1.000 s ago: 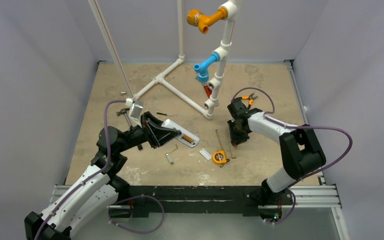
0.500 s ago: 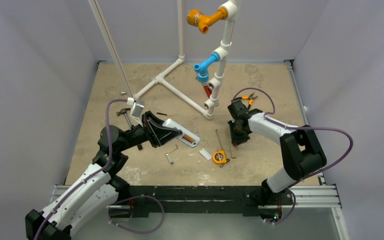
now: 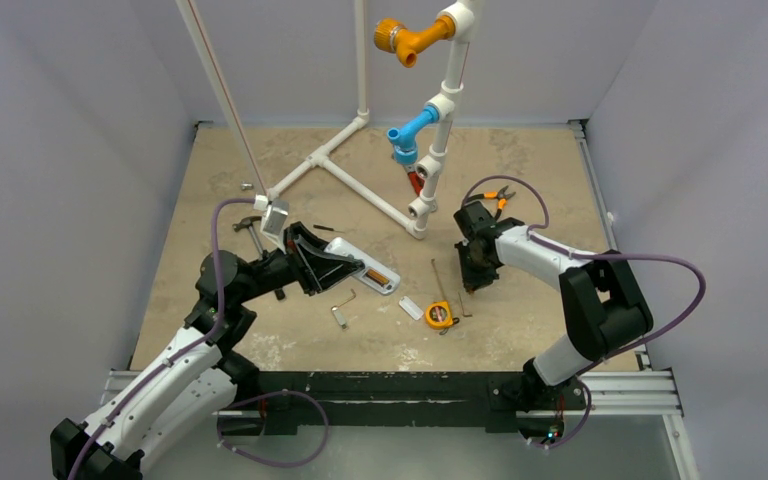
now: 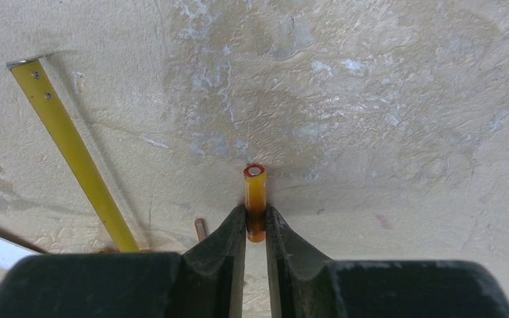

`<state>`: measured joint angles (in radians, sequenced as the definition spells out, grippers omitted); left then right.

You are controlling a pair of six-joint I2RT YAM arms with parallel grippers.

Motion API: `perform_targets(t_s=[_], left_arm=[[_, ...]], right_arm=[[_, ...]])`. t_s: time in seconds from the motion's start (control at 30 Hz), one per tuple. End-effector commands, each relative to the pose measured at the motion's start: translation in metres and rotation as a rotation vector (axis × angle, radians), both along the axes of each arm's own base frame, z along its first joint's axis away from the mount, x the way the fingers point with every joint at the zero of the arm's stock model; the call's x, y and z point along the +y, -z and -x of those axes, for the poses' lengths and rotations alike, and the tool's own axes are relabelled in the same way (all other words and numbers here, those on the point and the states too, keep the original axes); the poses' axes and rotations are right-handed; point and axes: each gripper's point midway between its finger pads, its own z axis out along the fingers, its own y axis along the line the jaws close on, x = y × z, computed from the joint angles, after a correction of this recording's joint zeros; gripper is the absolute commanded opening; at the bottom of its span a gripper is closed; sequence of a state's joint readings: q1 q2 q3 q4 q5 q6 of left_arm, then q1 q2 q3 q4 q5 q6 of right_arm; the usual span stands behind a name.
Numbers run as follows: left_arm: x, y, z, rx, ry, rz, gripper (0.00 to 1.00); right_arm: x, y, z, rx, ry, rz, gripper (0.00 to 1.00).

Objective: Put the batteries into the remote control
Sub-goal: Pick up the battery from the center of the board, then load the battery into the remote control.

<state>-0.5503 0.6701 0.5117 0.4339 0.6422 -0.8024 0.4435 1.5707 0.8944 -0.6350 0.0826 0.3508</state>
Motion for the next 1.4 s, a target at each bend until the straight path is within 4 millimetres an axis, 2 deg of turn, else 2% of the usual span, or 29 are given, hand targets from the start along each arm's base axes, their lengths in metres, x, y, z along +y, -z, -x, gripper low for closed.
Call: perform_targets(t_s=[0.0, 0.1, 0.13, 0.27, 0.37, 0.47, 0.6, 0.83, 1.03, 1.17, 1.27, 1.37], left_arm=[[0.003, -0.019, 0.004, -0.063, 0.003, 0.047, 0.0], [0.003, -0.018, 0.004, -0.06, 0.0, 0.048, 0.0], [0.003, -0.018, 0.004, -0.058, -0.001, 0.047, 0.0], [0.002, -0.015, 0.0, -0.042, -0.011, 0.046, 0.0], [0.002, -0.014, -0.003, -0.028, -0.019, 0.051, 0.0], [0.001, -0.01, -0.008, -0.001, -0.035, 0.058, 0.0], [0.0, -0.001, -0.018, 0.06, -0.067, 0.065, 0.0], [-0.002, 0.017, -0.034, 0.187, -0.11, 0.092, 0.0], [-0.005, 0.039, -0.043, 0.31, -0.113, 0.139, 0.0], [-0.008, 0.048, -0.047, 0.362, -0.103, 0.164, 0.0], [-0.009, 0.058, -0.052, 0.401, -0.114, 0.163, 0.0], [-0.01, 0.064, -0.053, 0.422, -0.106, 0.175, 0.0]], right_arm=[[0.002, 0.003, 0.008, 0.025, -0.008, -0.006, 0.12], [0.0, -0.006, 0.003, -0.022, 0.016, -0.004, 0.0], [0.0, -0.012, -0.001, -0.06, 0.03, -0.011, 0.0], [0.002, -0.052, -0.017, -0.235, 0.086, -0.079, 0.0], [-0.008, -0.082, -0.025, -0.372, 0.09, -0.074, 0.0], [0.009, -0.121, -0.028, -0.508, -0.013, -0.197, 0.0], [0.039, -0.183, -0.015, -0.702, -0.188, -0.427, 0.0], [0.063, -0.239, 0.012, -0.822, -0.397, -0.585, 0.0], [0.075, -0.265, 0.022, -0.85, -0.532, -0.582, 0.0], [0.098, -0.274, 0.034, -0.847, -0.646, -0.595, 0.0], [0.119, -0.266, 0.039, -0.811, -0.722, -0.563, 0.0], [0.142, -0.246, 0.045, -0.718, -0.808, -0.484, 0.0]])
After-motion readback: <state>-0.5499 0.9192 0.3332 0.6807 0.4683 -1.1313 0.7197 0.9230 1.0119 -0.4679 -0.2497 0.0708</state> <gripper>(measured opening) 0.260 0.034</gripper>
